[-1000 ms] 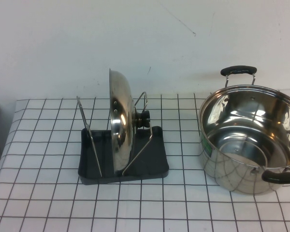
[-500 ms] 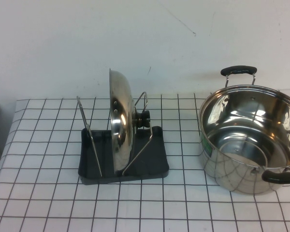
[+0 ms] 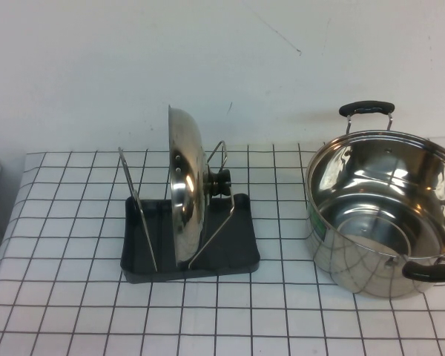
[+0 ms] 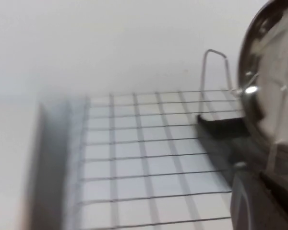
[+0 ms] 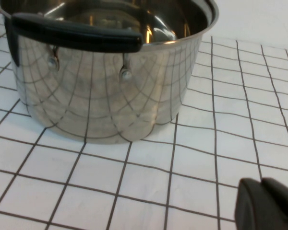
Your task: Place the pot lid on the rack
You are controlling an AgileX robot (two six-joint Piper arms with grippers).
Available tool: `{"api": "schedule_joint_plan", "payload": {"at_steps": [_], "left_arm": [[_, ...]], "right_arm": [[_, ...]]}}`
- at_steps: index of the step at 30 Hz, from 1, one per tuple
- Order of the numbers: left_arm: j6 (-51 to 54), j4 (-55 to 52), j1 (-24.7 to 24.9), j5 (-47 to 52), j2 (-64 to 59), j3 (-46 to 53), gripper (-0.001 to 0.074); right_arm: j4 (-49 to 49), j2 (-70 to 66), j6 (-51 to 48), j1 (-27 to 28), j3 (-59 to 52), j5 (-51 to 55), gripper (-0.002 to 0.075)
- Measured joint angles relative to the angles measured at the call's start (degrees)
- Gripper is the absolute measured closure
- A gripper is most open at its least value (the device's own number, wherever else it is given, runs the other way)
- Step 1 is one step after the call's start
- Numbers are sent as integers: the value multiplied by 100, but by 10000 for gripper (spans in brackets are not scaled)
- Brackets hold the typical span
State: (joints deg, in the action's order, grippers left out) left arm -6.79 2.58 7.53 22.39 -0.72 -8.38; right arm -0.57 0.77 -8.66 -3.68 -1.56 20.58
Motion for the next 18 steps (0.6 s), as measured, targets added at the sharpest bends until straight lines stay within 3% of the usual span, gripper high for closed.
{"api": "schedule_joint_plan", "payload": {"at_steps": [2,4,18], "left_arm": [[1148,277,-263,-345,109,335,736],[1601,418,-497,-476,133,557,736],[1392,450,-1285,-434,136,979,736]], "right_arm": [[0,0,0,0,0,0,728],[0,0,0,0,10,0,728],[0,0,2,0,10,22,728]]}}
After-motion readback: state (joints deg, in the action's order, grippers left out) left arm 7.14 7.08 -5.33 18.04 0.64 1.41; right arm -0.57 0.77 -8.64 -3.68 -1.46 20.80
